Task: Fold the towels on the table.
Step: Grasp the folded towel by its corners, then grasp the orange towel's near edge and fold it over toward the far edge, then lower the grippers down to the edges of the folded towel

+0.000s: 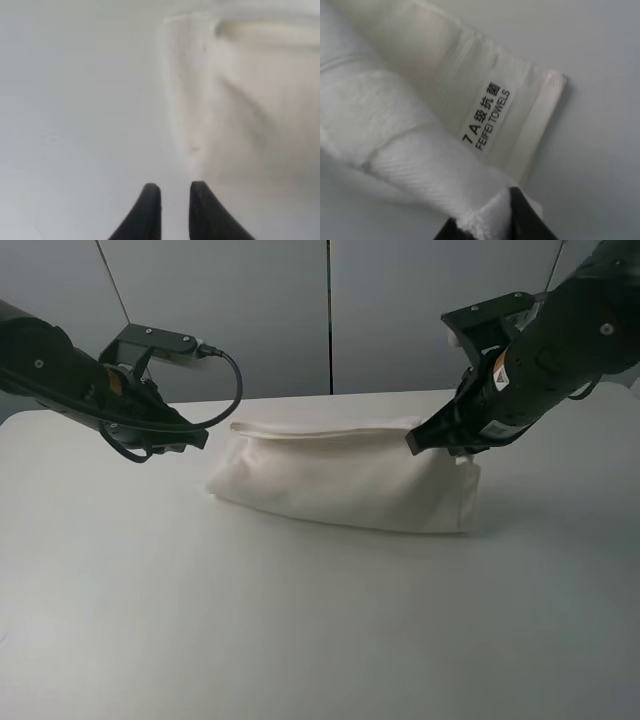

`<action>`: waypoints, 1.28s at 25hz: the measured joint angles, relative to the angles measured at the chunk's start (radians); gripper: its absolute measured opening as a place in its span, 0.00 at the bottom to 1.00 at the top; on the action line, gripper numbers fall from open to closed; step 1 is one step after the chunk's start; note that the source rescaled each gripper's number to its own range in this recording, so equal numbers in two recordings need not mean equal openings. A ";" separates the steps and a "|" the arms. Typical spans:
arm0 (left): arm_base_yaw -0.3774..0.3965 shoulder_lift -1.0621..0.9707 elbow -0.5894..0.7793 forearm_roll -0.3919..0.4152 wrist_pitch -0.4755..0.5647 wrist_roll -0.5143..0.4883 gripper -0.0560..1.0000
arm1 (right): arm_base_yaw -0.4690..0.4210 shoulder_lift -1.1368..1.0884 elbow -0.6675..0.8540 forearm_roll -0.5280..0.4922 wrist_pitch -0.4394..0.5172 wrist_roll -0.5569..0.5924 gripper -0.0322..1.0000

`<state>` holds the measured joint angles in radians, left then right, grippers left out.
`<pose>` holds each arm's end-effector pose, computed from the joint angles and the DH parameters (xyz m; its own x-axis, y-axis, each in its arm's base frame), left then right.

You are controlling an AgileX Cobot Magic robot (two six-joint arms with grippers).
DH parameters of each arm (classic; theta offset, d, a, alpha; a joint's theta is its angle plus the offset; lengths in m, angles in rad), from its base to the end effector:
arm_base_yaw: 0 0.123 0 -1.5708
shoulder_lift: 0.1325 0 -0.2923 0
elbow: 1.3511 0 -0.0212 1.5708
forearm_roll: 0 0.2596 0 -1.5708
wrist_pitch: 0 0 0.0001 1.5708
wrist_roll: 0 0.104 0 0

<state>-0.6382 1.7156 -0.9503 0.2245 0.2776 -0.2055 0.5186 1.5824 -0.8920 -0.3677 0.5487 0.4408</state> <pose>0.2896 -0.2069 0.1734 -0.6468 0.4930 -0.5819 0.5730 0.8176 0.0558 0.2807 0.1377 0.1904 -0.8276 -0.3333 -0.4517 -0.3168 0.9416 -0.1142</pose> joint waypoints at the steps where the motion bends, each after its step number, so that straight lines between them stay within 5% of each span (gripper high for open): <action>1: 0.000 0.000 0.000 0.000 -0.007 -0.002 0.20 | 0.000 0.020 0.000 -0.005 -0.006 0.000 0.03; 11: 0.000 0.004 0.000 0.008 -0.058 -0.002 0.22 | 0.000 0.107 0.000 -0.100 -0.092 0.102 0.08; 14: 0.000 0.004 0.000 0.008 -0.058 -0.002 0.37 | 0.000 0.107 0.000 -0.188 -0.104 0.223 0.36; 17: 0.000 0.004 0.000 0.008 -0.058 -0.009 0.69 | 0.000 0.107 0.000 -0.271 -0.104 0.356 0.80; 19: 0.000 0.004 0.000 0.008 -0.058 -0.019 0.91 | 0.000 0.107 0.000 -0.303 -0.104 0.404 0.96; 21: 0.000 0.004 0.000 0.008 -0.058 -0.021 0.98 | 0.000 0.107 0.000 -0.317 -0.104 0.423 0.99; 32: 0.000 0.004 0.000 0.008 -0.058 -0.025 0.92 | 0.000 0.107 0.000 -0.306 -0.062 0.436 1.00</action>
<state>-0.6382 1.7198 -0.9503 0.2325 0.2193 -0.2304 0.5186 1.6895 -0.8920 -0.6737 0.4864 0.8771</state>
